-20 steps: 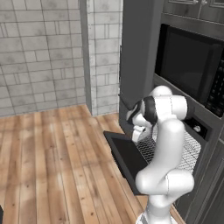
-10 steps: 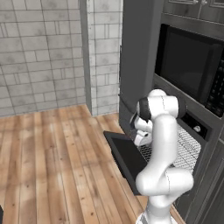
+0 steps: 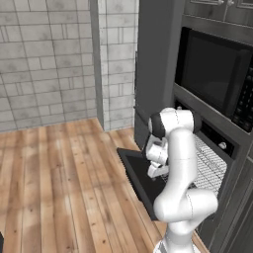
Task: Place the fish on the bottom rack of the oven, and slide the tray back inside. Close the oven door.
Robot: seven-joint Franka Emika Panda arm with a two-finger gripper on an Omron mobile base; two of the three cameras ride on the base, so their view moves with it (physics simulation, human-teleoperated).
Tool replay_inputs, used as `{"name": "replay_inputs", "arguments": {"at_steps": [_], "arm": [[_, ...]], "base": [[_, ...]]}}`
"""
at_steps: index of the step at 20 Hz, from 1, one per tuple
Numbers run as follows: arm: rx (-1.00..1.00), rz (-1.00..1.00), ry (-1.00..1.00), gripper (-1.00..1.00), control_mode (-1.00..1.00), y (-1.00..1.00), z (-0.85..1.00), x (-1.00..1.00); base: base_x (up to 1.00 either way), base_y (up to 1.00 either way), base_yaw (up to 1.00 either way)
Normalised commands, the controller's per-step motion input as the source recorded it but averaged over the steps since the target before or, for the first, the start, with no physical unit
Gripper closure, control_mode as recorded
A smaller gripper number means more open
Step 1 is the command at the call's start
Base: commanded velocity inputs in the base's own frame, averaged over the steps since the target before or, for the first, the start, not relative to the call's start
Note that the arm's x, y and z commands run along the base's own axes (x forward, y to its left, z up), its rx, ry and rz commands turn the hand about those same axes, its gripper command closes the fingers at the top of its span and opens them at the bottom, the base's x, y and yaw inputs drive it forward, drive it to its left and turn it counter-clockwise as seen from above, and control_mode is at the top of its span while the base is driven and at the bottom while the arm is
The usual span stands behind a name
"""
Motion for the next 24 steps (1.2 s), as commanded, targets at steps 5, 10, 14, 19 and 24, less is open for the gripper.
{"name": "replay_inputs", "arguments": {"at_steps": [5, 10, 14, 19, 24], "arm": [[-0.15, -0.31, 0.03, -1.00, -1.00, 0.64, -0.21, 0.34], [-0.15, -0.32, 0.04, -1.00, -1.00, 0.37, -0.20, 0.58], [-0.12, -0.31, 0.09, -1.00, -1.00, 0.23, -0.18, 0.74], [-0.09, -0.29, 0.12, -1.00, -1.00, 0.14, -0.10, 0.84], [-0.06, -0.27, 0.14, -1.00, -1.00, 0.03, -0.01, 0.92]], "base": [[0.00, 0.00, 0.00], [0.00, 0.00, 0.00], [0.00, 0.00, 0.00], [0.00, 0.00, 0.00], [0.00, 0.00, 0.00]]}}
